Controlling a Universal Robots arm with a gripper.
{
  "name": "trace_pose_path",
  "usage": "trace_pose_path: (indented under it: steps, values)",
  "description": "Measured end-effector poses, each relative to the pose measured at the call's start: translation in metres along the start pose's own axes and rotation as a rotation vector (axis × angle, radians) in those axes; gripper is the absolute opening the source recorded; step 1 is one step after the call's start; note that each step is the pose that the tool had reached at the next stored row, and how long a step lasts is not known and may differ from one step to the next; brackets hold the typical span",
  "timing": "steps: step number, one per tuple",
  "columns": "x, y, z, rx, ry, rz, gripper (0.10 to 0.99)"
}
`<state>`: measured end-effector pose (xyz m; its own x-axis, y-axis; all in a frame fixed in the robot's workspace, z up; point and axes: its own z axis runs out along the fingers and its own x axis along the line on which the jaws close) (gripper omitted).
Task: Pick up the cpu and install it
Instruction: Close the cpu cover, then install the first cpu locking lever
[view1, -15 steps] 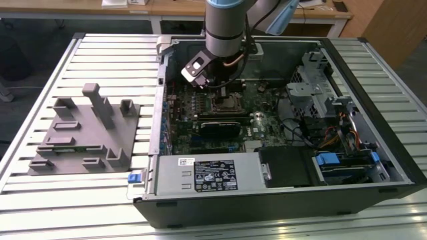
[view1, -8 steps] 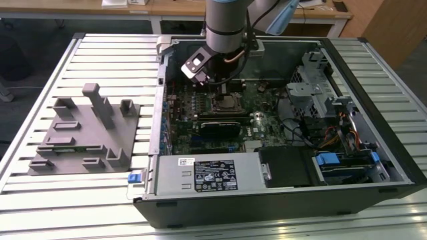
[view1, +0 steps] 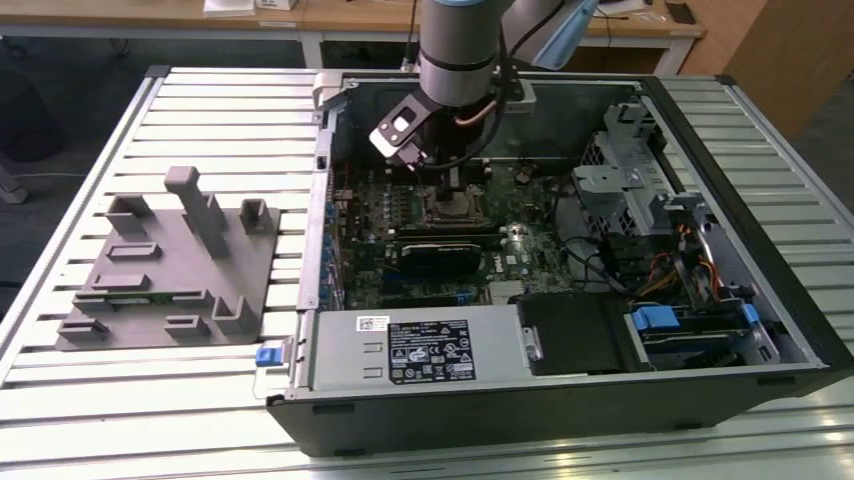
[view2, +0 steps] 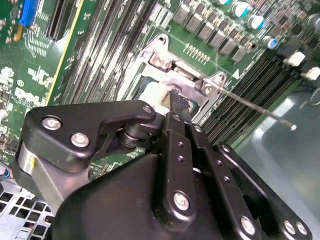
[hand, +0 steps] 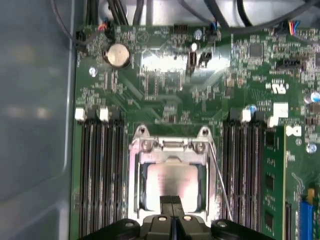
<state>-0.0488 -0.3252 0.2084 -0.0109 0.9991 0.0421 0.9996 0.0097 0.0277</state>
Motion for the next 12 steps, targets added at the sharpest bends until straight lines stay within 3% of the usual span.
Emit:
trace_pose_path:
  steps: [12]
  values:
    - [-0.0001,0.0131,0.0004,0.000,0.0002,0.000,0.106]
